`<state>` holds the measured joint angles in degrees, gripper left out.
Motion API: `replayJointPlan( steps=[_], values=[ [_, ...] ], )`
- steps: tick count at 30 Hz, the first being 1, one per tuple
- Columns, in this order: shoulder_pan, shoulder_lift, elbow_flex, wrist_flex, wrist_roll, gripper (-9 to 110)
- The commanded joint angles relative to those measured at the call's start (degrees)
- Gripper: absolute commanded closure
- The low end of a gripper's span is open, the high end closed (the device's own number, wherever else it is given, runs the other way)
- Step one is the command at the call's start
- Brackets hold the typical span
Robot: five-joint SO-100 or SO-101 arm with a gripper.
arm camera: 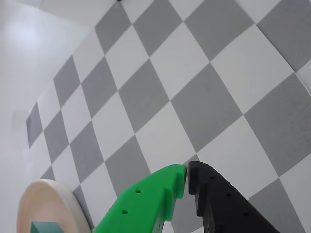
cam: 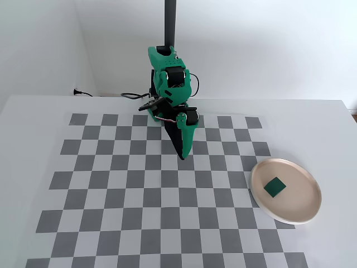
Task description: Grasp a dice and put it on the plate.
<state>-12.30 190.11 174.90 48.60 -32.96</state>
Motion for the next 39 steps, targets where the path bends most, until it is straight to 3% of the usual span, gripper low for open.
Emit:
replayJointPlan(
  steps=[1, 5, 11, 16, 21, 39],
  values=[
    [-0.18, 0.88, -1.14, 2.11, 2.72, 106],
    [-0.09, 0.79, -1.76, 1.32, 16.35, 106],
    [2.02, 0.79, -0.09, 4.31, 21.27, 106],
    [7.12, 0.97, 2.37, -0.53, 35.51, 106],
    [7.29, 0.88, 2.37, 5.10, 35.16, 106],
    [10.81, 0.97, 2.37, 5.01, 34.19, 104]
  ],
)
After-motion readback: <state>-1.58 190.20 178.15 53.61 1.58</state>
